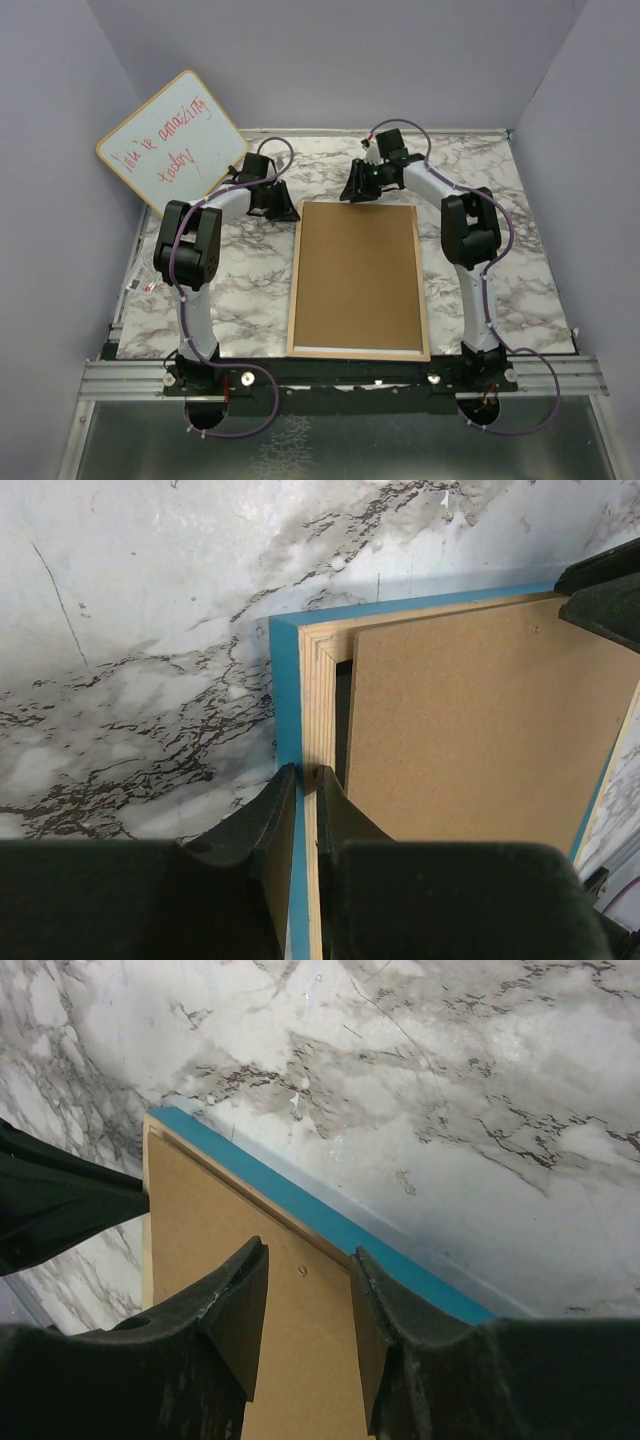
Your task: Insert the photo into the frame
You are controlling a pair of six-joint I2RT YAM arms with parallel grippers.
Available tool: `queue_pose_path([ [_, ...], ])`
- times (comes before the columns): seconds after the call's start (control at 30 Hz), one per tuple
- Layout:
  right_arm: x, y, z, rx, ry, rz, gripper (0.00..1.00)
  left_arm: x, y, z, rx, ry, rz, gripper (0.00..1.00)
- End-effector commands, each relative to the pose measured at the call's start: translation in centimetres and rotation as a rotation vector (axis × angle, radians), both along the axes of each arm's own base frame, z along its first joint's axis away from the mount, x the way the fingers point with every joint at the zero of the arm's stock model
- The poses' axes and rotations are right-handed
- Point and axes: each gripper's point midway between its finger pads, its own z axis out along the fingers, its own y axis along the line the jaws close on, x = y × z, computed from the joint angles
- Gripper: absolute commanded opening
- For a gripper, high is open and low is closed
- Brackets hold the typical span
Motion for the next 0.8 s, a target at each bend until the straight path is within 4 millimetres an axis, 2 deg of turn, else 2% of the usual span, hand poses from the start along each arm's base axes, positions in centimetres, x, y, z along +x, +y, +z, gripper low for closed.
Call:
queue_pose_path([
  [0.0, -0.7, -0.1, -1.1, -0.019, 0.040, 0.008, 0.42, -3.5, 2.6, -6.7, 0.172, 0.187, 0.042, 0.12],
  [0.3, -3.0, -0.1, -1.3, -0.015, 0.080, 0.083, 0.41, -3.0, 2.2, -6.9, 0.151, 0.210, 0.068, 0.10],
  [0.5, -3.9, -0.3, -1.5, -0.015, 0.103, 0.106, 0.35, -3.1, 2.1, -7.3, 0.143, 0.233, 0.089, 0.09],
  [0.77, -4.6, -1.7, -2.6, -0.086, 0.126, 0.069, 0.35, -3.1, 2.1, -7.5, 0.146, 0.238, 0.092, 0.09],
])
